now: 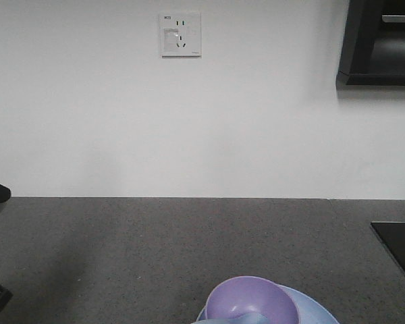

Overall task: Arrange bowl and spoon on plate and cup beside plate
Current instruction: 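Reach the left gripper to the brown paper cup and grasp it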

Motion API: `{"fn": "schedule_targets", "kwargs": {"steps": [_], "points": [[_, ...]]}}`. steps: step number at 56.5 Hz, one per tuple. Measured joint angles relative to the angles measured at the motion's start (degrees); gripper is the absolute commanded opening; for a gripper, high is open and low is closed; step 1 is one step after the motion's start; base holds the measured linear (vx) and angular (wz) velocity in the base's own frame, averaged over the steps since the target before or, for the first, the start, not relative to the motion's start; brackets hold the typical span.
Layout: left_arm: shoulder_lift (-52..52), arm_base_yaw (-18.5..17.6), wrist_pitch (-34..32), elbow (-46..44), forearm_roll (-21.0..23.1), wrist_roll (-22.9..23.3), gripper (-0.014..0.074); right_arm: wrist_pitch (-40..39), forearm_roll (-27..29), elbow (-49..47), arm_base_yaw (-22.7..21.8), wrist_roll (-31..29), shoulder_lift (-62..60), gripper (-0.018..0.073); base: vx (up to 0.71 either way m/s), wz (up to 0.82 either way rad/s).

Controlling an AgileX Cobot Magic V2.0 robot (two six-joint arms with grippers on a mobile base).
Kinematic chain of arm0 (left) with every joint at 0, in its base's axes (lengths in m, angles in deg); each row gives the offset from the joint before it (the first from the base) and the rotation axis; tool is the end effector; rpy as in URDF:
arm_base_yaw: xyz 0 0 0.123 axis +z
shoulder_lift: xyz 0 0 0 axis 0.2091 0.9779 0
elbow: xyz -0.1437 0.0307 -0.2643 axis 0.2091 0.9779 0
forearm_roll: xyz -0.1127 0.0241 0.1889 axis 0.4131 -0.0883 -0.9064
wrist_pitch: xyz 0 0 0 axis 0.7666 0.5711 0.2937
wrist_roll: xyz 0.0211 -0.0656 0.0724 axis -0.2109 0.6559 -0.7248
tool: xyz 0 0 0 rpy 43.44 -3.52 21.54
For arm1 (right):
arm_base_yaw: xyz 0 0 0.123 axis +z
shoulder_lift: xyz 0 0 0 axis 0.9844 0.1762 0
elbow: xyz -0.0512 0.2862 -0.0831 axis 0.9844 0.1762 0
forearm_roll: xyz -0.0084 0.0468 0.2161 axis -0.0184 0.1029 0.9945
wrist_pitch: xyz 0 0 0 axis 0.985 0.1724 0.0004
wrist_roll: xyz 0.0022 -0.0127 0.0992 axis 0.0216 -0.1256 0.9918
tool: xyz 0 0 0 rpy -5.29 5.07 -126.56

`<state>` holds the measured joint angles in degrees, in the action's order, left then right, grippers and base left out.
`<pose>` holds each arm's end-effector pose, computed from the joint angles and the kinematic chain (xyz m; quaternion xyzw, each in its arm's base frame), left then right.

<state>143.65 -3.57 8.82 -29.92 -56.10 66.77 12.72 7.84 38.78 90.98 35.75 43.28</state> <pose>0.2174 -0.0408 0.3626 0.1773 0.9580 0.0807 0.2103 0.0347 0.0128 0.3180 -0.1181 0.7675 0.0636 0.6269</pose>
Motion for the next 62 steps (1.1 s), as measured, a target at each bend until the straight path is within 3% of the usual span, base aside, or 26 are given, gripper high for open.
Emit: {"fn": "schedule_targets", "kwargs": {"steps": [24, 29, 38, 54, 62], "points": [[6.5, 0.0, 1.4, 0.0, 0.0, 1.4, 0.0401, 0.1, 0.0, 0.0, 0.0, 0.0, 0.0, -0.0008, 0.0, 0.0], [7.7, 0.0, 1.4, 0.0, 0.0, 1.4, 0.0296, 0.1, 0.0, 0.0, 0.0, 0.0, 0.0, -0.0008, 0.0, 0.0], [8.2, 0.0, 1.2, 0.0, -0.3, 1.4, -0.0002, 0.1, 0.0, 0.0, 0.0, 0.0, 0.0, -0.0008, 0.0, 0.0], [8.2, -0.6, -0.3, -1.0, -2.4, 0.3, -0.0004, 0.2, 0.0, 0.0, 0.0, 0.0, 0.0, -0.0008, 0.0, 0.0], [8.2, -4.4, -0.3, -5.5, -2.4, -0.8, -0.0003, 0.2, 0.0, 0.0, 0.0, 0.0, 0.0, -0.0008, 0.0, 0.0]]}}
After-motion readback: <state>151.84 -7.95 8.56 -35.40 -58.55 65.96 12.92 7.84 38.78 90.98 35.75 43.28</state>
